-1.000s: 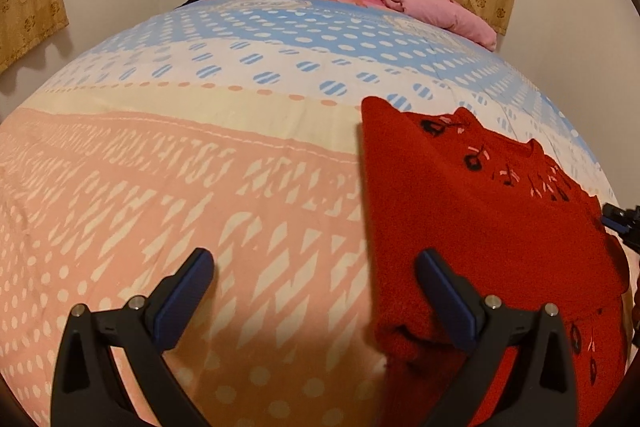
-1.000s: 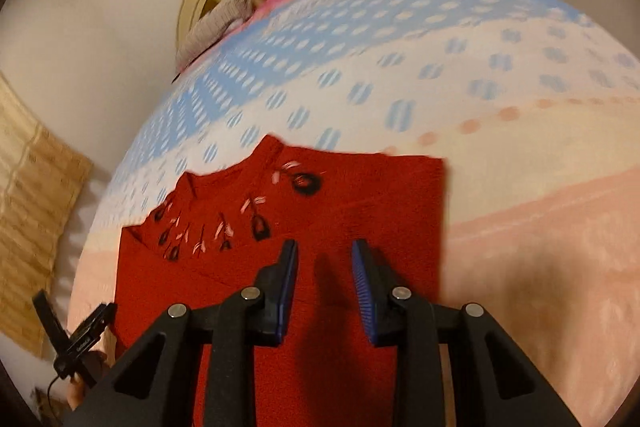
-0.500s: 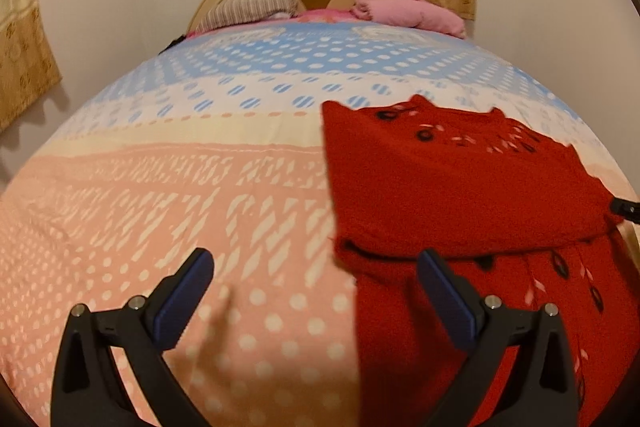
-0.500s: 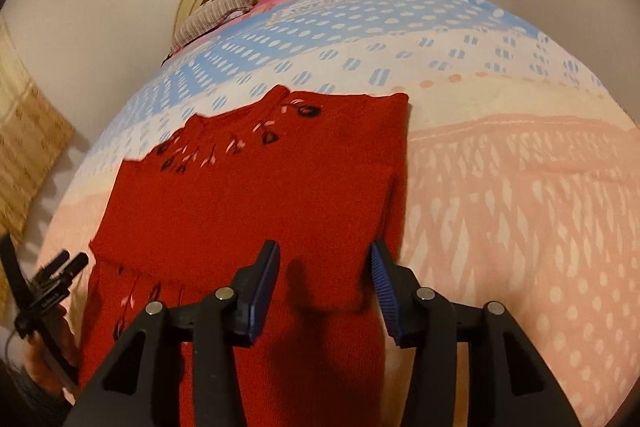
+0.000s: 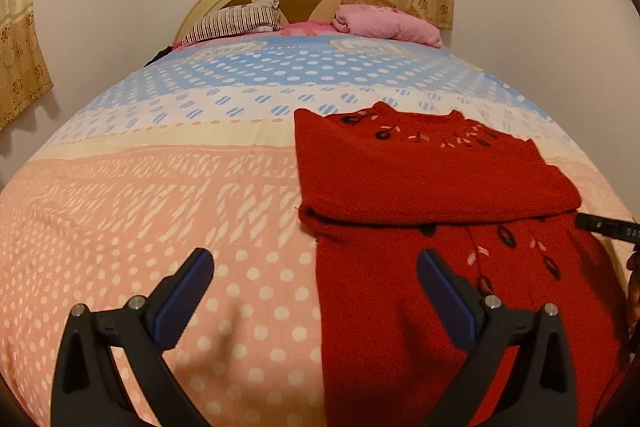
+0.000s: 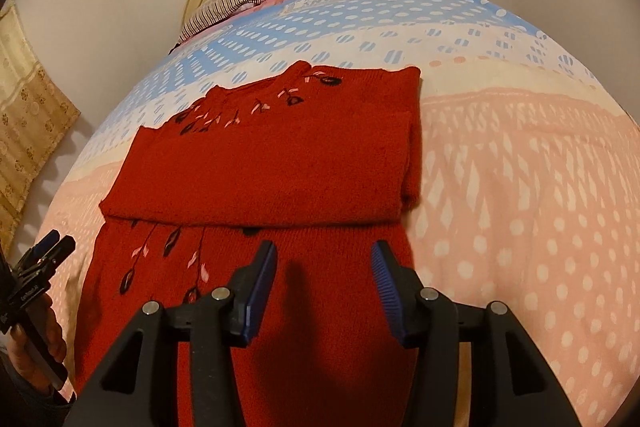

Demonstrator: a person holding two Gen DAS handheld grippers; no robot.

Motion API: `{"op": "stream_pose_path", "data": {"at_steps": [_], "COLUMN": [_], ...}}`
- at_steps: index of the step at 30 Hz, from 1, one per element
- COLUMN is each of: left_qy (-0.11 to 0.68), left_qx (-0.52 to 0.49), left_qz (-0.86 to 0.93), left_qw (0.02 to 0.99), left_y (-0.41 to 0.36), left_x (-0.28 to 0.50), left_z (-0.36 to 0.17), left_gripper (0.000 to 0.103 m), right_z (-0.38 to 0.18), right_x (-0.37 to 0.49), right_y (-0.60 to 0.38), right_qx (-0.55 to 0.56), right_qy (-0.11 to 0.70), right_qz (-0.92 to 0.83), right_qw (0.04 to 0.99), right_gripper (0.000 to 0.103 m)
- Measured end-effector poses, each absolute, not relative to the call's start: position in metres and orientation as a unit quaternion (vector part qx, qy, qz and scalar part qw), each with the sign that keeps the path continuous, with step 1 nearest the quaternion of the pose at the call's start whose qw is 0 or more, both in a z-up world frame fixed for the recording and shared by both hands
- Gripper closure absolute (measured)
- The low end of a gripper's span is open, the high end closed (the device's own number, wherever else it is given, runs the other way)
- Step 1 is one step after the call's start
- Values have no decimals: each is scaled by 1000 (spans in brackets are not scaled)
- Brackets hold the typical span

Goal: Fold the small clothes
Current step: 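Withdraw the right tool from the folded sweater, then move both tools down to the hem of the red sweater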

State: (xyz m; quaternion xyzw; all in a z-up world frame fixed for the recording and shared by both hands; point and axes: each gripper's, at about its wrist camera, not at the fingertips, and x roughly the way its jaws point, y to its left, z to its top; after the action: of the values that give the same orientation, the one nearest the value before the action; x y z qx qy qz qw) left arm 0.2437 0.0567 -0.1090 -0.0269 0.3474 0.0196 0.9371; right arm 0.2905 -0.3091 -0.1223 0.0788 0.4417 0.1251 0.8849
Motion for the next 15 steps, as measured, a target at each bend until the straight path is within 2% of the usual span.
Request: {"op": "stream_pose_path", "data": {"at_steps": [15], "left_qy": [321], "left_qx": [-39], "left_qz": [-2], "left_qw": [946], "left_y": [55], "left_x": [190], "left_z": [-86], "left_gripper": [0], "right_z": [-117], "right_x": [238], "right_y": [-308], "right_qx": [90], "right_qy": [431], "right_qz": [139], "right_qw": [887], "right_gripper": [52]}}
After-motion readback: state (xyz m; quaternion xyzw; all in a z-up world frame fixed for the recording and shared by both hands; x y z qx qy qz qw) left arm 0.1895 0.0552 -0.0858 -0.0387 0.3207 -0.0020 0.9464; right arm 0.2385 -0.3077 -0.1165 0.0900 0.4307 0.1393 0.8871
